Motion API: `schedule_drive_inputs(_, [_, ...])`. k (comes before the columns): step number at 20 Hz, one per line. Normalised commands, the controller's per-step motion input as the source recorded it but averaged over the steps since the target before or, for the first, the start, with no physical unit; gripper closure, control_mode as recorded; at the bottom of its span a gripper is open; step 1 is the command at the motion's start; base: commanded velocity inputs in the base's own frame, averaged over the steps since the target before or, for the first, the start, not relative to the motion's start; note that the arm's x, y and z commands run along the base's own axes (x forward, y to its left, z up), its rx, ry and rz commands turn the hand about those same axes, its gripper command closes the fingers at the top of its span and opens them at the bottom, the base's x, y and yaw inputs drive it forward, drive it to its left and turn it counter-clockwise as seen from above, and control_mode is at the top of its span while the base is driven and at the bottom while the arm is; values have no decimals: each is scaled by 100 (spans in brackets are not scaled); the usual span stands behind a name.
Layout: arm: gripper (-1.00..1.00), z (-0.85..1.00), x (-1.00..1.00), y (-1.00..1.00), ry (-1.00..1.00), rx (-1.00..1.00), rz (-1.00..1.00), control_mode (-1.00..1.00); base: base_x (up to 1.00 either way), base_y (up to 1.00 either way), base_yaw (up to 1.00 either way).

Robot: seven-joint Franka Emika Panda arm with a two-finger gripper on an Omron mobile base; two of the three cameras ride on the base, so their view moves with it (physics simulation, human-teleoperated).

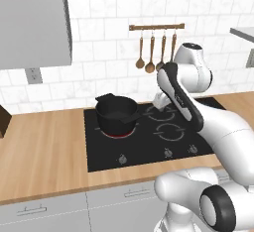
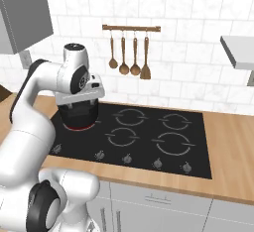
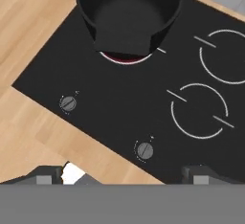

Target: Turn off the front left burner of the stove.

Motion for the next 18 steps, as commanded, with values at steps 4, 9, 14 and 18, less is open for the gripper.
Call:
schedule_drive_inputs(4, [-100, 0, 0, 1, -1, -11, 14, -100, 0, 0, 0])
schedule_drive_inputs(9, [-100, -1, 0, 3, -4, -11, 14, -100, 0, 0, 0])
schedule_drive_inputs(14, [-100, -2, -7, 5, -3, -6, 16, -100, 0, 0, 0])
schedule_drive_inputs(18, [-100, -1, -9, 12, 0, -4, 18, -100, 0, 0, 0])
